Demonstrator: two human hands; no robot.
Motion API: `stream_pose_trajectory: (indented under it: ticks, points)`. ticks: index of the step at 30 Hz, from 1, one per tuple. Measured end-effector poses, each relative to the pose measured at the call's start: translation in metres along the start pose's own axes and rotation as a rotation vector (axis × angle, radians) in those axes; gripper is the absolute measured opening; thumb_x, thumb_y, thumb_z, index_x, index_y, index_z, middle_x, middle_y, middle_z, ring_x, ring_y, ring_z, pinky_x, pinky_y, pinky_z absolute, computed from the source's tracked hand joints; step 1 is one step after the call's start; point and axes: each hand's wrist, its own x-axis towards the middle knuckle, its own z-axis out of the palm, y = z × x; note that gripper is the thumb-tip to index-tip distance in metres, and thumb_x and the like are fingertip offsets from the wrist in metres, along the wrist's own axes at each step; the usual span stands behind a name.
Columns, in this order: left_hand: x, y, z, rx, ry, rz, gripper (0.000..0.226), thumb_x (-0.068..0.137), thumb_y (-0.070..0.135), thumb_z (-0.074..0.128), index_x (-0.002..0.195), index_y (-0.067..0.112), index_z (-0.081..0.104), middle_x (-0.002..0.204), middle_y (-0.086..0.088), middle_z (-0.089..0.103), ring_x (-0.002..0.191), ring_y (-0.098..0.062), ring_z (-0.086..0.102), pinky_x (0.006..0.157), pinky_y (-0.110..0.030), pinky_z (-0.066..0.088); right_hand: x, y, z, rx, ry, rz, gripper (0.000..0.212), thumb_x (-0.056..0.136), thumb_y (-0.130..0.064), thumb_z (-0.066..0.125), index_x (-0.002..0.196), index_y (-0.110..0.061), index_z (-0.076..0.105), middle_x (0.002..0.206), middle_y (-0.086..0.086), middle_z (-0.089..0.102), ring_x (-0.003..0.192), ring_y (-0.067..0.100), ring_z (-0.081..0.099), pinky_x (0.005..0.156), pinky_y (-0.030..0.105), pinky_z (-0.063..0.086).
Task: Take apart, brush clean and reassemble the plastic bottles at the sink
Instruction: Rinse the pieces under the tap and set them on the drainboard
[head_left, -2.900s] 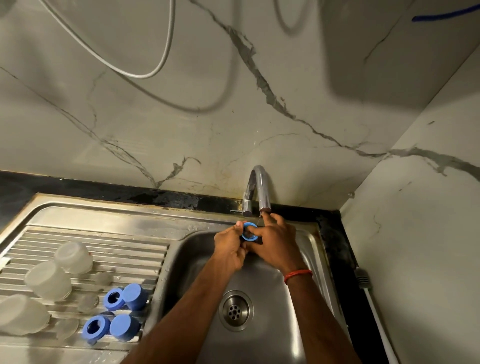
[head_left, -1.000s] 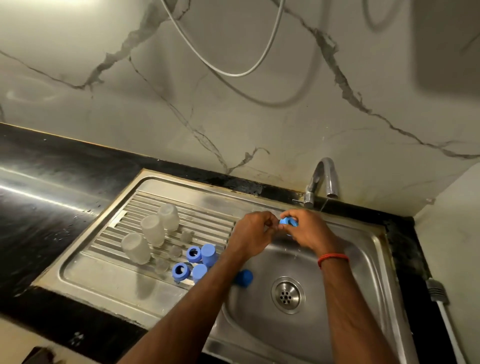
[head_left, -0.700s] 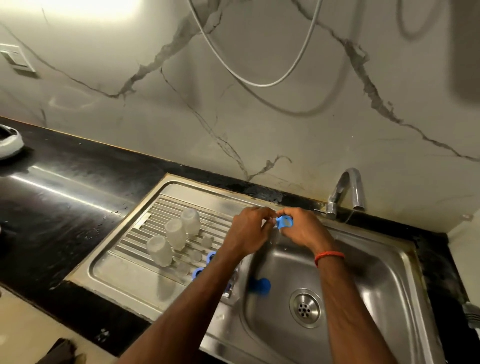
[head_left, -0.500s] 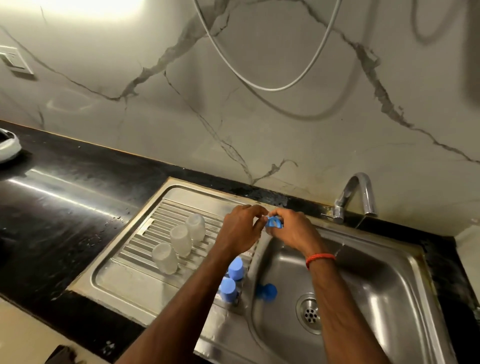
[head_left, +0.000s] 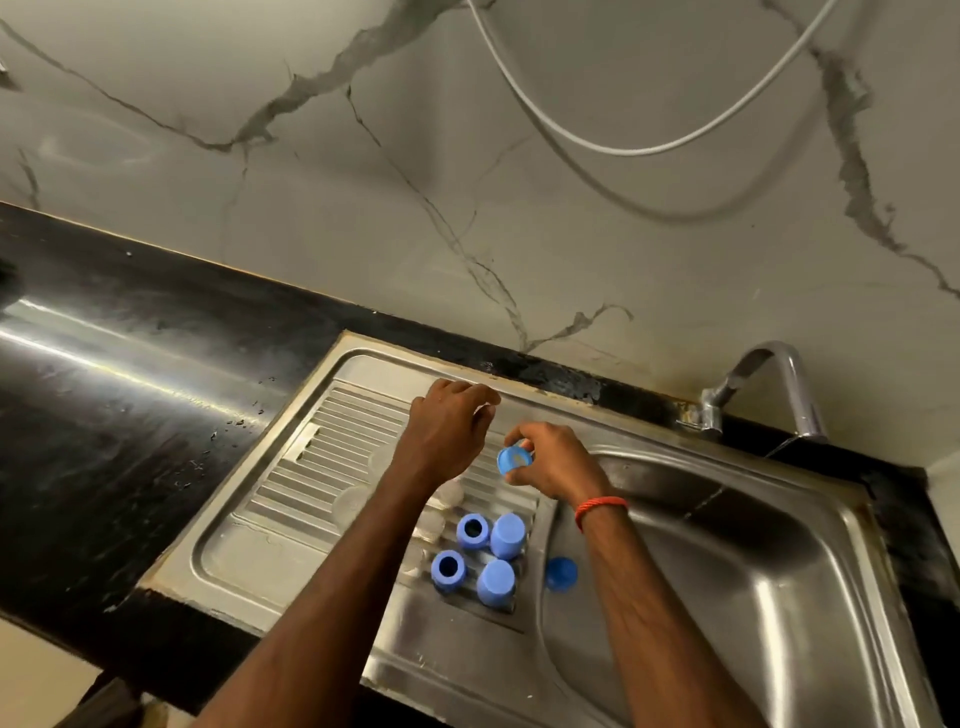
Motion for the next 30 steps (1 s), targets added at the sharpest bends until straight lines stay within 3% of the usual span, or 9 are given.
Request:
stream_pose_trajectory:
  ticks: [7,12,22,30]
  points:
    - [0.011,-0.023,-0.002,-0.006,-0.031,0.025,0.028,0.104,0.036,0.050,0.125,0.026,0.065,0.128,0.002,0.065,0.123,-0.019,0.050,0.093,-0.034,0.039,0.021,-0.008,0.027,-0.046,-0.130,0.070,0.047,0.076,-0.017,0.085,0.117,-0.024,0.065,0.118,0.003,0.066,0.097,0.014,0.062,0.081,0.027,0.051]
    - [0.017,-0.036,0.001,-0.025,-0.069,0.037,0.029,0.104,0.038,0.050,0.127,0.027,0.063,0.131,0.003,0.063,0.124,-0.019,0.049,0.097,-0.039,0.043,0.029,-0.009,0.042,-0.116,-0.177,0.083,0.049,0.077,-0.014,0.083,0.122,-0.022,0.065,0.122,0.004,0.067,0.106,0.018,0.064,0.092,0.032,0.053]
    - [0.022,-0.047,0.007,-0.064,-0.113,0.062,0.032,0.102,0.041,0.053,0.130,0.027,0.061,0.133,0.002,0.062,0.125,-0.018,0.049,0.100,-0.041,0.045,0.035,-0.013,0.058,-0.251,-0.205,0.110,0.047,0.072,-0.019,0.087,0.112,-0.027,0.065,0.112,0.000,0.068,0.095,0.017,0.066,0.087,0.038,0.056]
    - [0.022,-0.037,0.010,-0.069,-0.113,0.110,0.035,0.102,0.043,0.053,0.131,0.026,0.061,0.135,0.001,0.062,0.127,-0.020,0.048,0.098,-0.036,0.039,0.027,-0.008,0.049,-0.222,-0.165,0.126,0.061,0.074,-0.025,0.086,0.128,-0.030,0.057,0.127,0.000,0.064,0.111,0.018,0.062,0.097,0.041,0.051]
